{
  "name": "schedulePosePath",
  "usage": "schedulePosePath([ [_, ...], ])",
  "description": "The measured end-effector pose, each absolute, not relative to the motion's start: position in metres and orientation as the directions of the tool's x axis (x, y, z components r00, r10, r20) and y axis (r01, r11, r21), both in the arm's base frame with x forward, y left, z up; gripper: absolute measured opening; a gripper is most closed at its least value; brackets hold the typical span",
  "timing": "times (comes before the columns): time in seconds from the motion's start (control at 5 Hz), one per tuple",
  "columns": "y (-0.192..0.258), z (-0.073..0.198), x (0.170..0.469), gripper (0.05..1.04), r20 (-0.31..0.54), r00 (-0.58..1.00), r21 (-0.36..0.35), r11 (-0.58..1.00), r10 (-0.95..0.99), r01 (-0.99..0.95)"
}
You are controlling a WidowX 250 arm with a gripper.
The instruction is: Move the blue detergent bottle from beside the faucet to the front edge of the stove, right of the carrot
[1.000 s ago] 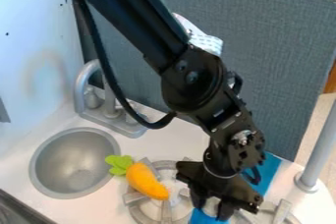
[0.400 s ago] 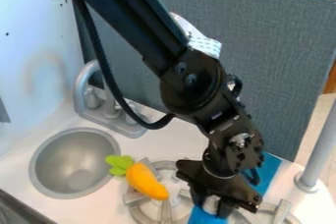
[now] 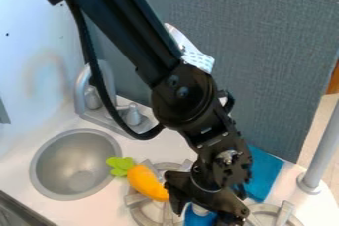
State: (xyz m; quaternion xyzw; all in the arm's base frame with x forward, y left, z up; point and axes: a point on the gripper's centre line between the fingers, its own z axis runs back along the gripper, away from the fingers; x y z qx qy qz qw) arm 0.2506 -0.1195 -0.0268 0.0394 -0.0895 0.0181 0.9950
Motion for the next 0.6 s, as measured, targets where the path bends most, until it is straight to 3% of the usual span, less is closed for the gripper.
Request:
schedulePosePath([
  [0.2,-0.118,-0.026,0.249,1.005,0.177,0.984,0.079,0.996,0.029,-0.044],
  [0.6,-0.124,0.025,0.251,1.003,0.212,0.977,0.024,0.999,0.027,-0.033],
])
